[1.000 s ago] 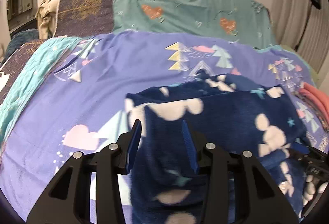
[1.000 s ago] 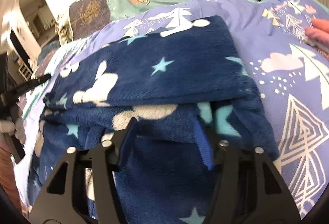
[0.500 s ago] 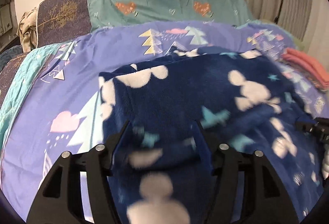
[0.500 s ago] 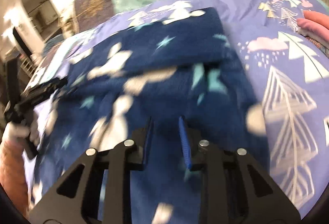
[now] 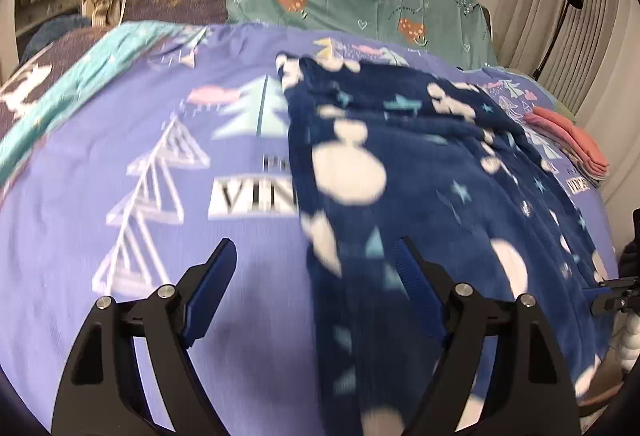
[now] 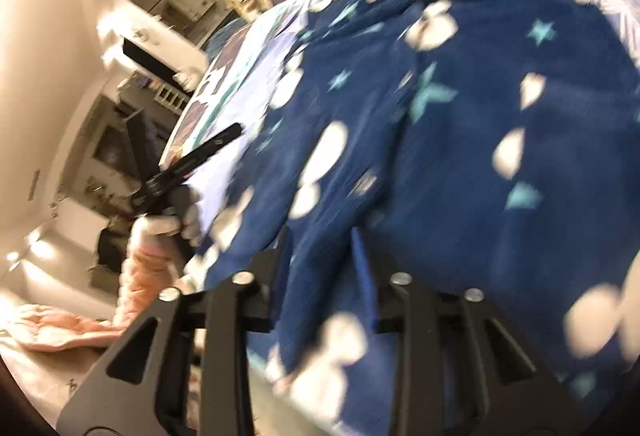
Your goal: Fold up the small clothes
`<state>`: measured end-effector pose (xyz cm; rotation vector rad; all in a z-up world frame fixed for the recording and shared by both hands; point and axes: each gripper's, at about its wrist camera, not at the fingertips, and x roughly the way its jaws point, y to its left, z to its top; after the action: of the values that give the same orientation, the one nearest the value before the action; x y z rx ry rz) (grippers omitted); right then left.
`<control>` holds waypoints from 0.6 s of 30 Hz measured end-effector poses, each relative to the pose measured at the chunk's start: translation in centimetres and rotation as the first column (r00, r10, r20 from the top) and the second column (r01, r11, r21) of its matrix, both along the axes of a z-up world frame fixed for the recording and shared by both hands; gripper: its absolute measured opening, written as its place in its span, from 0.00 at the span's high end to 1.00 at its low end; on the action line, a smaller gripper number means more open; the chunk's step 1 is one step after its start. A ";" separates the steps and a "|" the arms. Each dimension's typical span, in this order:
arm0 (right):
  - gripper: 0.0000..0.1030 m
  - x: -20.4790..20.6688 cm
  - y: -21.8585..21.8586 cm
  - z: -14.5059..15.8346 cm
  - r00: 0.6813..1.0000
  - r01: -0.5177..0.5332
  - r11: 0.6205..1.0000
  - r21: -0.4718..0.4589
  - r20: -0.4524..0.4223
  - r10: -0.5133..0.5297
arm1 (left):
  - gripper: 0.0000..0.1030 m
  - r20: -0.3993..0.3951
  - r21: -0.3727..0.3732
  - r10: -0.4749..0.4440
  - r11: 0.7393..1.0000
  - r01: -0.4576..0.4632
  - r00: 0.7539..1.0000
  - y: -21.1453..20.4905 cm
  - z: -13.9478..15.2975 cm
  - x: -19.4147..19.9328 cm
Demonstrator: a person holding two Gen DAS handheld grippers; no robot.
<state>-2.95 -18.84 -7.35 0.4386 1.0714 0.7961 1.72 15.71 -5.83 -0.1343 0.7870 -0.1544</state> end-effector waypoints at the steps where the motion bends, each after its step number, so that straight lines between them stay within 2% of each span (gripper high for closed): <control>1: 0.58 -0.6 0.3 -0.1 1.000 -0.014 1.000 -0.001 -0.013 0.014 | 0.21 -0.008 -0.011 -0.005 1.000 0.005 1.000 0.1 -0.2 -0.5; 3: 0.58 -1.8 1.0 -0.2 0.999 -0.039 0.999 -0.002 -0.018 0.039 | 0.21 -0.020 -0.038 -0.034 0.999 0.033 0.999 -0.2 -0.5 -1.7; 4: 0.61 -2.3 1.5 -0.3 0.998 -0.052 0.999 0.000 -0.020 0.052 | 0.21 -0.023 -0.050 -0.052 0.997 0.051 0.998 -0.5 -0.8 -2.4; 5: 0.70 -2.5 1.9 -0.5 0.999 -0.050 0.999 -0.004 -0.021 0.050 | 0.21 -0.028 -0.065 -0.069 0.996 0.067 0.997 -0.7 -1.0 -2.9; 6: 0.95 -2.7 2.1 -0.6 0.999 -0.043 0.999 -0.011 -0.026 0.043 | 0.21 -0.042 -0.085 -0.086 0.993 0.082 0.995 -0.9 -1.5 -3.4; 8: 0.94 -2.8 1.7 -0.4 1.000 0.004 1.000 -0.019 -0.027 -0.005 | 0.21 -0.069 -0.091 -0.092 0.992 0.085 0.993 -1.4 -2.2 -3.9; 10: 0.95 -3.7 -0.1 0.8 0.998 0.062 0.998 -0.030 0.025 -0.062 | 0.21 -0.067 -0.071 -0.098 0.993 0.093 0.993 -1.9 -2.4 -4.9; 12: 0.93 -4.3 -1.3 1.0 0.995 0.095 0.993 -0.074 0.045 -0.092 | 0.21 -0.065 -0.085 -0.123 0.989 0.117 0.990 -2.1 -2.4 -5.8; 13: 0.88 -4.5 -1.8 0.7 0.995 0.092 0.992 -0.090 0.033 -0.090 | 0.21 -0.065 -0.092 -0.134 0.988 0.128 0.989 -2.1 -2.4 -6.2; 15: 0.84 -5.1 -2.9 -0.3 0.994 0.103 0.990 -0.100 -0.009 -0.105 | 0.21 -0.068 -0.089 -0.146 0.986 0.140 0.987 -2.4 -2.6 -6.9; 17: 0.80 -6.0 -4.4 0.0 0.988 0.155 0.986 -0.057 0.011 -0.154 | 0.21 -0.071 -0.088 -0.146 0.986 0.139 0.987 -2.3 -2.7 -7.5; 18: 0.71 -6.3 -5.1 0.6 0.982 0.186 0.982 -0.041 0.032 -0.184 | 0.21 -0.074 -0.094 -0.144 0.986 0.137 0.987 -2.3 -2.7 -7.8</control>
<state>-9.28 -23.95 -6.80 0.4813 1.0036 0.6115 -6.08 13.44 -8.50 -0.1698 0.8704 -0.3200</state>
